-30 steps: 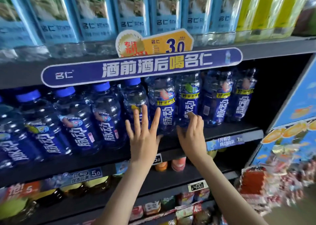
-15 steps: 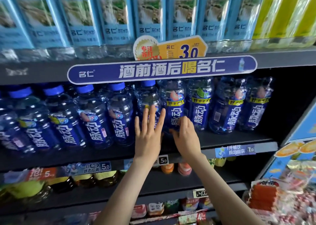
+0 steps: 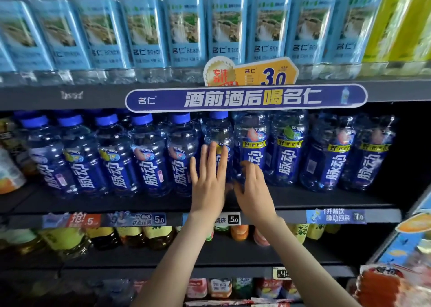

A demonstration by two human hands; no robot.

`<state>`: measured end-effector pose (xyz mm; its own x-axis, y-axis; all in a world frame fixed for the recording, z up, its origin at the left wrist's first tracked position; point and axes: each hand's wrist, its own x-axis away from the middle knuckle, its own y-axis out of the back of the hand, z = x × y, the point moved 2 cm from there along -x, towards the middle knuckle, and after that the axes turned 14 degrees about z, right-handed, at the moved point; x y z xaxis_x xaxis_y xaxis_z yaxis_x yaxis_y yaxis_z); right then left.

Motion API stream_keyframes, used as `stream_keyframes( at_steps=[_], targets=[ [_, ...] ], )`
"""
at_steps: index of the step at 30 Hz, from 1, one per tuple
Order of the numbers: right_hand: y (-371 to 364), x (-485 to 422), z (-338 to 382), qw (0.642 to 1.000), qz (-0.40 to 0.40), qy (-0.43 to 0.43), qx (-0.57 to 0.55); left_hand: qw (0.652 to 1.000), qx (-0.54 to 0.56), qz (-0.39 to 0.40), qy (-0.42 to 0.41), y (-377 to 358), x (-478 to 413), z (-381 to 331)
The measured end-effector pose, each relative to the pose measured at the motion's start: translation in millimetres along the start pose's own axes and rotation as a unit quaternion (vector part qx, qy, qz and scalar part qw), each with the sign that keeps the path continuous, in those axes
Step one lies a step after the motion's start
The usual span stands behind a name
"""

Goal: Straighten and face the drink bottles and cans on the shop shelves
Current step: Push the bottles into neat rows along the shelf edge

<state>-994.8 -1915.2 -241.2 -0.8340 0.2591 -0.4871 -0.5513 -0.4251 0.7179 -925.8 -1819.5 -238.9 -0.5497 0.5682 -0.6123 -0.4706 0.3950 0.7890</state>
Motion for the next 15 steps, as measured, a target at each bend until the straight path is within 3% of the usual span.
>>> stream_keyframes(
  at_steps=[3,6,15],
  targets=[
    [-2,-1,9,1.0,0.007,0.003,-0.026,0.999,-0.003,-0.03,-0.011,13,8,7],
    [-8,-3,16,1.0,-0.002,0.015,-0.018,0.998,-0.015,-0.045,0.033,18,20,24],
    [-28,-1,31,1.0,0.01,0.017,0.014,0.995,-0.067,0.064,0.041,9,42,85]
  ],
)
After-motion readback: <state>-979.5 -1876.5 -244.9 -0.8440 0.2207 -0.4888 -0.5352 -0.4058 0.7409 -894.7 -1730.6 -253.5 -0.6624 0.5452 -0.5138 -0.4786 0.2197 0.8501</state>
